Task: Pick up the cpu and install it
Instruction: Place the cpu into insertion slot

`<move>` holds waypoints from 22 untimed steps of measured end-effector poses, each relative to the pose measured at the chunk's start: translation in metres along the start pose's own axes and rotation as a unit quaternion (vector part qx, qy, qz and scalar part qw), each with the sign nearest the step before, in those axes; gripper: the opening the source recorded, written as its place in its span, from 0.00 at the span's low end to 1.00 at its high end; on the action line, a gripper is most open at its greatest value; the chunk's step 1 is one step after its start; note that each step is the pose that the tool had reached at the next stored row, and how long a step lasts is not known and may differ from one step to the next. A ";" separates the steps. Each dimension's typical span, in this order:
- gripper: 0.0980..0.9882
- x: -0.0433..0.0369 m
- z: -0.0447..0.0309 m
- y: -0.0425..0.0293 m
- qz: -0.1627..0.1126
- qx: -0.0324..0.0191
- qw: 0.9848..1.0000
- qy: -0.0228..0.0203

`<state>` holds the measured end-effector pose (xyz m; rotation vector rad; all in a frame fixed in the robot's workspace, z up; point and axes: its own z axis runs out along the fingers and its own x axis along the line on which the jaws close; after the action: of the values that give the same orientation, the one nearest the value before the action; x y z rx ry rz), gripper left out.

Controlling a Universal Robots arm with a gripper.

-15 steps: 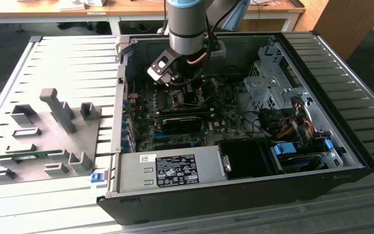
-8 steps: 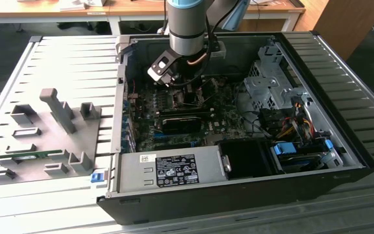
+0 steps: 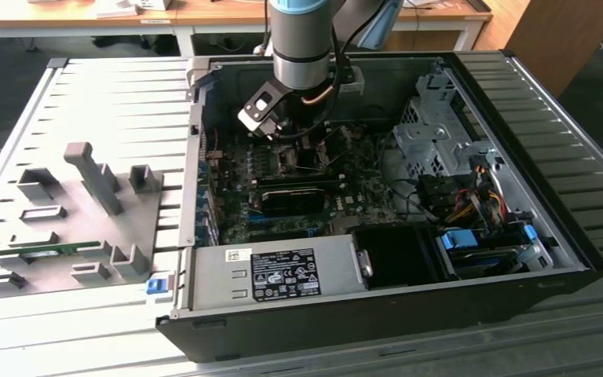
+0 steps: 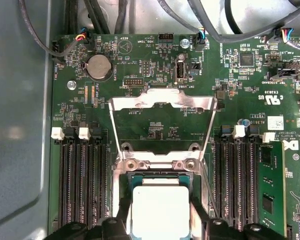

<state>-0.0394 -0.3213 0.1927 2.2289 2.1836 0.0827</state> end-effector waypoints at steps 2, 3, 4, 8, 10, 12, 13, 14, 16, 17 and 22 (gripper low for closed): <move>0.57 0.0000 0.0000 0.0000 0.000 0.000 1.000 0.000; 0.64 -0.0001 -0.0001 0.0000 0.000 0.000 1.000 0.000; 0.64 -0.0001 -0.0001 -0.0001 0.000 0.000 1.000 0.000; 0.64 -0.0001 -0.0005 -0.0001 0.000 0.000 1.000 0.000; 0.64 0.0000 -0.0021 0.0000 0.000 0.000 1.000 0.000; 0.64 0.0000 -0.0048 0.0002 0.000 0.000 1.000 0.000; 0.63 0.0001 -0.0064 0.0003 0.000 0.000 1.000 0.000; 0.63 0.0001 -0.0080 0.0004 0.000 0.000 1.000 0.000; 0.49 0.0002 -0.0112 0.0005 0.000 0.000 1.000 0.000; 0.49 0.0002 -0.0127 0.0006 0.000 0.000 1.000 0.000; 0.22 0.0003 -0.0159 0.0008 0.000 0.002 1.000 0.000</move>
<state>-0.0394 -0.3214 0.2086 2.2312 2.1852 0.0790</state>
